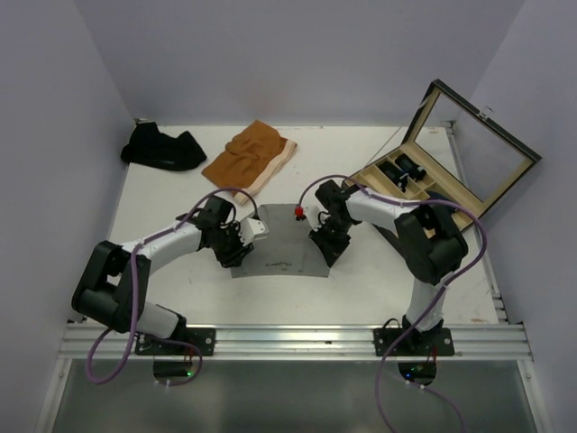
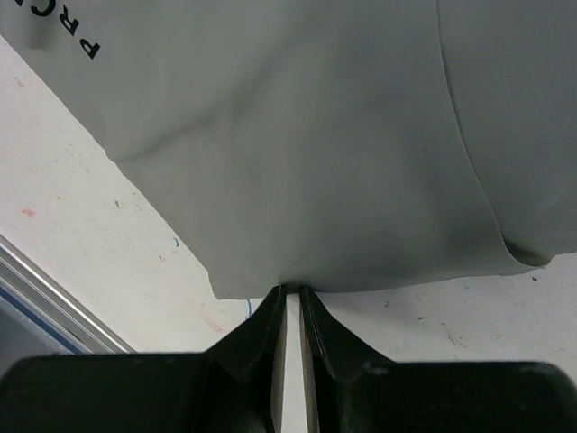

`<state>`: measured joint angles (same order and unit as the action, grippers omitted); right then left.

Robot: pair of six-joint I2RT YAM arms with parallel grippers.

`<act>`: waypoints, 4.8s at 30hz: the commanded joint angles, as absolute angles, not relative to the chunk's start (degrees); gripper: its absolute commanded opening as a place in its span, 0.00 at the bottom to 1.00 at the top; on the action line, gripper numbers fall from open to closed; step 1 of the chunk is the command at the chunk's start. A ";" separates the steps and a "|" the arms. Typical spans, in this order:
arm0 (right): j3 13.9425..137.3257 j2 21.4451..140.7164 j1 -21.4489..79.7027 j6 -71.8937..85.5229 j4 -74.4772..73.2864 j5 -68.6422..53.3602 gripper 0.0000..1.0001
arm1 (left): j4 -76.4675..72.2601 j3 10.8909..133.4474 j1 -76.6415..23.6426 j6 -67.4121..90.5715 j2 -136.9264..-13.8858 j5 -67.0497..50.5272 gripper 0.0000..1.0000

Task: Roll the underwear
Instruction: Fold the underwear

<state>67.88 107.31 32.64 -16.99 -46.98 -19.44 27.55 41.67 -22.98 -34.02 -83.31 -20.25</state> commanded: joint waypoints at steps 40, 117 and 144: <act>68.56 106.89 41.19 -15.48 -44.12 -30.55 0.05 | 31.20 50.18 -18.98 -28.05 -81.82 -20.92 0.45; 68.02 100.46 34.02 -3.60 -31.99 -40.52 0.21 | 32.26 77.25 -11.60 -24.96 -111.44 -29.70 0.35; 100.82 129.73 27.25 -3.69 -21.81 -30.32 0.39 | 25.31 72.60 -11.69 -20.04 -110.74 -32.17 0.33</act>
<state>101.27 131.50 27.09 -4.05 -27.83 -33.30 27.20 74.06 -11.99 -21.28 -112.99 -30.98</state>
